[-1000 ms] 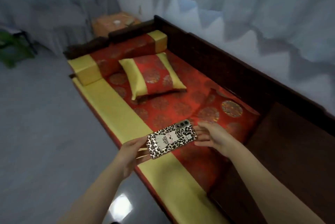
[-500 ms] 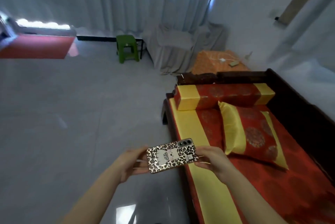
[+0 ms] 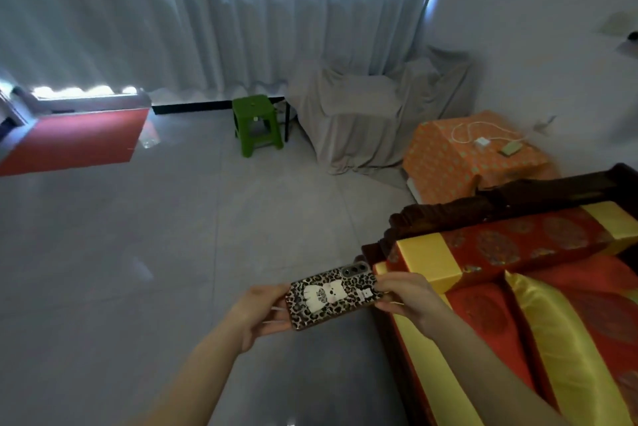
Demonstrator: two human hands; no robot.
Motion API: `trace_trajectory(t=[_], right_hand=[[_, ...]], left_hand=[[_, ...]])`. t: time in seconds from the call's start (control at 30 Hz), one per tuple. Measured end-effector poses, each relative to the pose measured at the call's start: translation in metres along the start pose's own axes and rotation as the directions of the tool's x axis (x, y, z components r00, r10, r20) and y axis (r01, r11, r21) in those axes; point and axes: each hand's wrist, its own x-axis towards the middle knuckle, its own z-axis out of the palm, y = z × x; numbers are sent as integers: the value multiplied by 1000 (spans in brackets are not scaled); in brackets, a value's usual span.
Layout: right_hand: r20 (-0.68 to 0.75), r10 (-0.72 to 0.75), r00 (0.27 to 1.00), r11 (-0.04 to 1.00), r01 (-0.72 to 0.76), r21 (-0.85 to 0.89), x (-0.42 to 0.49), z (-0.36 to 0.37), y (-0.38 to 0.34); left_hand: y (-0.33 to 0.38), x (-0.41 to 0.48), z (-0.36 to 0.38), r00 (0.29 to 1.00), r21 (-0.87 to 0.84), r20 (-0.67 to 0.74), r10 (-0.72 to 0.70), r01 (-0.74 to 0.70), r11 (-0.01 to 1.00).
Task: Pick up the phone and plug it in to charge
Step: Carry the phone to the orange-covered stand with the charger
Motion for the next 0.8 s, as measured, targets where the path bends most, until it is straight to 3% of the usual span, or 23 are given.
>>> trace_trajectory(t=[0.27,0.47,0.8], right_hand=[[-7,28,1000,999,-28,43,166,92,-144],[-169,16,985,980,18,199,270,124,-221],[-440,56,896,914,131,385,403,68,-345]], left_hand=[[175,153,-64,999,24,45,26,-27,999],[312,279,-74,990,147,123,63,-81,986],[498,457,32,933,332,359,15,-143,932]])
